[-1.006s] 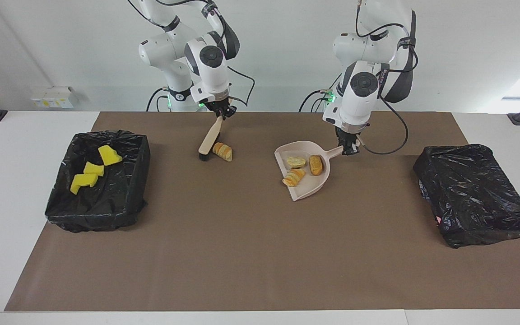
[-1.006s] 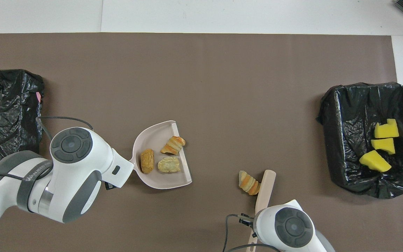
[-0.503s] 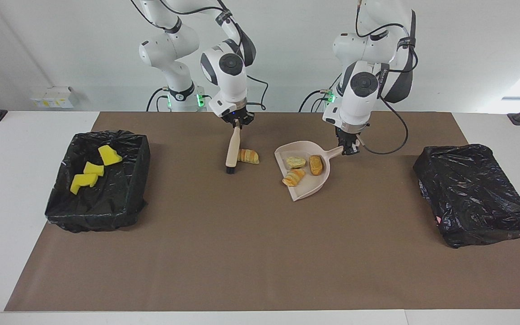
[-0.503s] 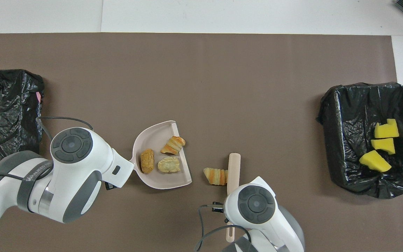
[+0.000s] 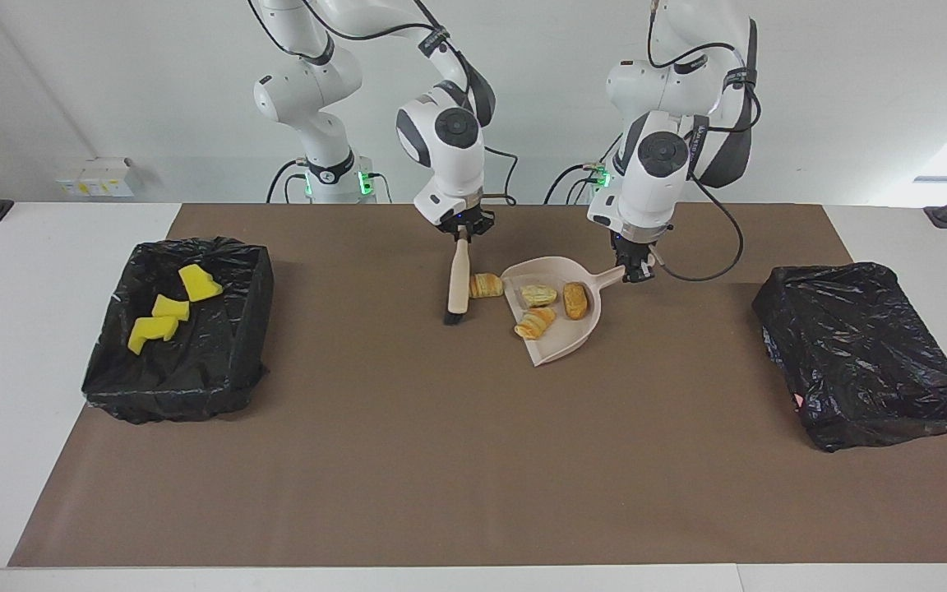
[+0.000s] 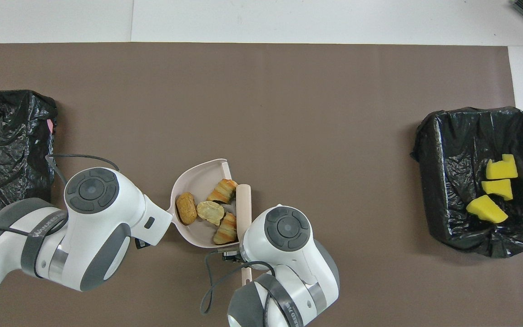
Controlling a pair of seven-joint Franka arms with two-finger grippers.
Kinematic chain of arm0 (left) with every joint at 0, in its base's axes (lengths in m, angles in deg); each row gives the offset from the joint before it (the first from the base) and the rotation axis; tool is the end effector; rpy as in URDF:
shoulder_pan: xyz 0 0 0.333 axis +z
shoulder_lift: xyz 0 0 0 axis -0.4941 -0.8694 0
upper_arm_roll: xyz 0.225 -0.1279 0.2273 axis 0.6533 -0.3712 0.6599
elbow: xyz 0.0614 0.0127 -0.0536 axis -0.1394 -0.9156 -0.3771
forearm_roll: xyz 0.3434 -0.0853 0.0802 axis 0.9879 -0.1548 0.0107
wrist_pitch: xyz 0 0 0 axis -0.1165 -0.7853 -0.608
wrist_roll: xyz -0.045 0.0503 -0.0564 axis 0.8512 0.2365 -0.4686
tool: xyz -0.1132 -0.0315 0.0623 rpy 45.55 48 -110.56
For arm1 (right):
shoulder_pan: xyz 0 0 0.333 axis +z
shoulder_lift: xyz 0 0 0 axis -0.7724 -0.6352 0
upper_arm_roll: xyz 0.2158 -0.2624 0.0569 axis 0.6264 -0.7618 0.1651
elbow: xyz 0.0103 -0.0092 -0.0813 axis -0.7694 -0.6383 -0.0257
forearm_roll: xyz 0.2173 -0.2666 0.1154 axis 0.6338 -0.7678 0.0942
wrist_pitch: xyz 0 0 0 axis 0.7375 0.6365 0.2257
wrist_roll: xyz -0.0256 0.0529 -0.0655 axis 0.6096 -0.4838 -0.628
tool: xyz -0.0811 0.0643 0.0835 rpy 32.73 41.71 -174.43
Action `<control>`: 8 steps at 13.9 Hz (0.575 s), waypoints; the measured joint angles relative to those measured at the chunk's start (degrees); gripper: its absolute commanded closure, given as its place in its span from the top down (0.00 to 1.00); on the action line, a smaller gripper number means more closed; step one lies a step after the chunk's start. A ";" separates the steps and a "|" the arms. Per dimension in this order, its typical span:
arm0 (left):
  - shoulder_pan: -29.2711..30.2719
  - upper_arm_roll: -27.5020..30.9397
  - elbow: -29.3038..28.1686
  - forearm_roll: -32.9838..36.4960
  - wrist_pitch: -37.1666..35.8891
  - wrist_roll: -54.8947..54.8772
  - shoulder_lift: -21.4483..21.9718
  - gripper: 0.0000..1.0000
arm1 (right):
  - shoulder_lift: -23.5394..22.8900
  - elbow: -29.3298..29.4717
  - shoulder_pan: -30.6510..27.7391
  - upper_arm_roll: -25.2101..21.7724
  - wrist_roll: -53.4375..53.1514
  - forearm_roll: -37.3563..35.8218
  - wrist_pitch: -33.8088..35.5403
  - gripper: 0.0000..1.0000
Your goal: Sweep and dump trash in bin
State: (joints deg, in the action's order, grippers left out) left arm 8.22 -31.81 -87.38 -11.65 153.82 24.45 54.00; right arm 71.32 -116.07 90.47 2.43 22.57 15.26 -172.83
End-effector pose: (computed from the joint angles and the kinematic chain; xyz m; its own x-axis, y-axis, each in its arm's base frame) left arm 0.4124 -0.1705 0.3916 0.2188 -0.9642 -0.1498 -0.9663 -0.2354 0.1038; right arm 0.3797 0.3963 0.3683 0.9696 0.0590 -0.2375 -0.0115 -0.9584 -0.2851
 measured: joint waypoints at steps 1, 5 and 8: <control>0.07 0.08 -0.03 0.00 0.00 0.00 0.05 0.00 | -0.65 0.60 0.22 -0.01 2.31 3.01 -1.43 0.00; 2.88 0.40 -0.02 -0.56 0.01 -0.06 0.09 0.00 | -0.61 0.83 0.61 -0.29 3.68 4.46 2.37 0.00; 7.34 0.56 0.37 -2.45 0.13 -0.37 0.23 0.00 | 3.68 0.82 -3.61 -0.81 3.70 -2.11 11.64 0.00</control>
State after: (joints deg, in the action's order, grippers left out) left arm 15.57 -31.25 -87.01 -14.10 153.95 24.08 54.23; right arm 75.00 -115.25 86.86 1.63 26.26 13.16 -161.20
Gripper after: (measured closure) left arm 0.687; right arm 0.749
